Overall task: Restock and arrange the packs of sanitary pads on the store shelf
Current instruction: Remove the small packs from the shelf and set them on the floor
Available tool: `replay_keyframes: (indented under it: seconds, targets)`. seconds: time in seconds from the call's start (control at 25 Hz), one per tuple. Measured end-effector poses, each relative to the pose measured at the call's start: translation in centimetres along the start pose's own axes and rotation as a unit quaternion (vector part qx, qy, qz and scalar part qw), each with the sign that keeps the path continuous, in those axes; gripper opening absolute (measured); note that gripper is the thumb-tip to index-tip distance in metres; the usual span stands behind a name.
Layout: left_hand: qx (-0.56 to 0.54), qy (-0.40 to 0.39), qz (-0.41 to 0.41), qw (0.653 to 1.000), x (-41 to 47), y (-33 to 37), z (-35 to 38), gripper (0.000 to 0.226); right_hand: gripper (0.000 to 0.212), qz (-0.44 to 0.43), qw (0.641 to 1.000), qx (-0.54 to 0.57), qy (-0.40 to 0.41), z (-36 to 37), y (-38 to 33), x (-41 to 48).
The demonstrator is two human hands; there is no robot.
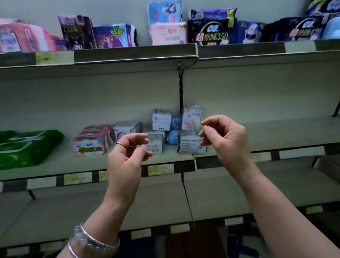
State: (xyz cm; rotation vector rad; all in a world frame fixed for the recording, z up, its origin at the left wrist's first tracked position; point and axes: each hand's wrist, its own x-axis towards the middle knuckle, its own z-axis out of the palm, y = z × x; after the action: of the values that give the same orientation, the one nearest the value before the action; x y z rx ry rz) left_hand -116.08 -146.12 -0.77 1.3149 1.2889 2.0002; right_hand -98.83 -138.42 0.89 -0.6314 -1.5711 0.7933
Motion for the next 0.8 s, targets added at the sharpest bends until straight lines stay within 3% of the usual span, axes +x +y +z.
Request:
replay_keyframes:
  seconds: [0.36, 0.64, 0.8]
  targets:
    - [0.008, -0.018, -0.058, 0.998, 5.4, -4.8, -2.3, 0.022, 0.032, 0.029, 0.998, -0.052, 0.004, 4.4, 4.7, 3.3]
    - [0.060, -0.003, -0.059, 0.996, 9.8, -7.1, 1.4, 0.026, 0.034, 0.019, 0.997, -0.070, 0.000, 3.1, 8.4, 9.3]
    - [0.093, -0.016, -0.073, 0.993, 11.8, -8.8, 4.2, 0.028, 0.033, 0.072, 0.997, -0.037, -0.007, 1.8, 11.2, 11.7]
